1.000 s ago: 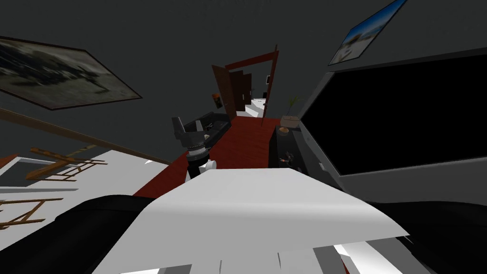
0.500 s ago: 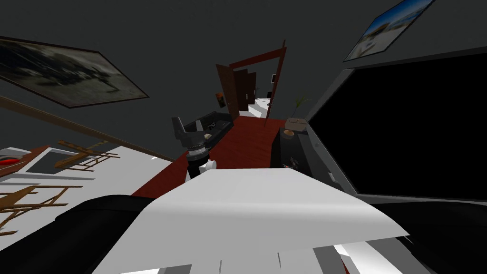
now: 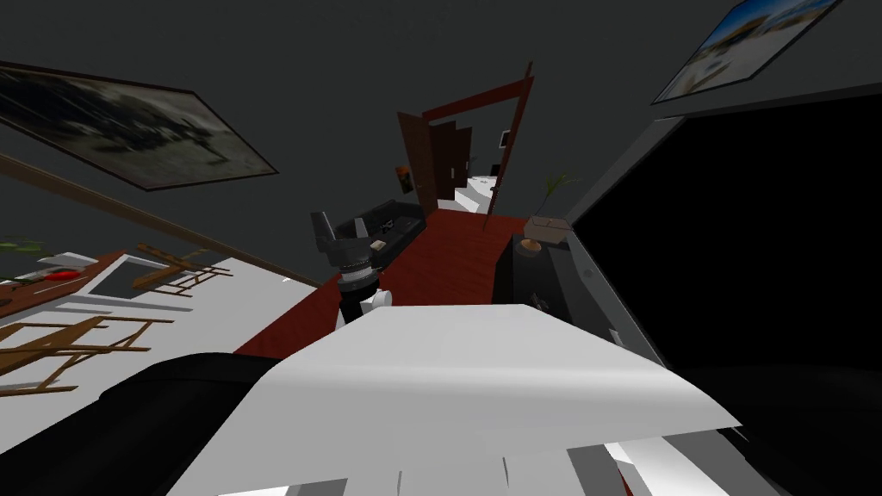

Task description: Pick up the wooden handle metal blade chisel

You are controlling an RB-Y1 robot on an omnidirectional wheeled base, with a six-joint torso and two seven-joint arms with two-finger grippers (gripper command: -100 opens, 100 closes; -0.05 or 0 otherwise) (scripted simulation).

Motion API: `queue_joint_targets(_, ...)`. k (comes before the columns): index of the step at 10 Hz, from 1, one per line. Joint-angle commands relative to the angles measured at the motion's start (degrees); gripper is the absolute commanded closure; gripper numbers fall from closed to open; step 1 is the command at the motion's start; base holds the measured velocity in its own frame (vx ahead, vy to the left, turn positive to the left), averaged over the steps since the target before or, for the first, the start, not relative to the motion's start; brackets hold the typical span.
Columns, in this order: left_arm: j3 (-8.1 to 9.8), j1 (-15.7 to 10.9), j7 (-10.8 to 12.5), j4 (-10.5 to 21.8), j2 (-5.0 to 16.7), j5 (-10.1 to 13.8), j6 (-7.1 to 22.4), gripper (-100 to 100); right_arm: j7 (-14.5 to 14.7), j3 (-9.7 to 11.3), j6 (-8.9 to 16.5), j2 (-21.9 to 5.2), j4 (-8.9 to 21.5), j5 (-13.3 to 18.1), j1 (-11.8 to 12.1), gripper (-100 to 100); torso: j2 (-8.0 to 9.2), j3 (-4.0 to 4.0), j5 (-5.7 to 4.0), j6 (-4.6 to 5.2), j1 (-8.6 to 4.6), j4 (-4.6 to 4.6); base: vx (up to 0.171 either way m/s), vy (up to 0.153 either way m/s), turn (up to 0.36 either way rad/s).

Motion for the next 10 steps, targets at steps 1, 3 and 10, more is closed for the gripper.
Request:
queue_joint_targets(1,0.0,0.0,0.0,0.0,0.0,0.0,0.0,0,0.39,0.07,1.24,1.4,1.16,0.16,-1.76,-100,0.0,0.0,0.0,0.0,0.0,0.0,-0.056,-0.076,0.06)
queue_joint_targets(3,0.0,0.0,0.0,0.0,0.0,0.0,0.0,0,0.76,0.04,2.25,2.62,1.81,0.28,-2.99,-100,0.13,0.08,-0.02,0.03,-0.11,0.03,-0.039,-0.043,0.036)
queue_joint_targets(10,0.0,0.01,0.0,0.0,0.0,0.0,0.0,0,0.7,-0.01,1.76,2.23,1.79,0.21,-2.62,0,-0.04,-0.02,-0.01,0.0,0.1,-0.01,-0.001,0.0,0.003)
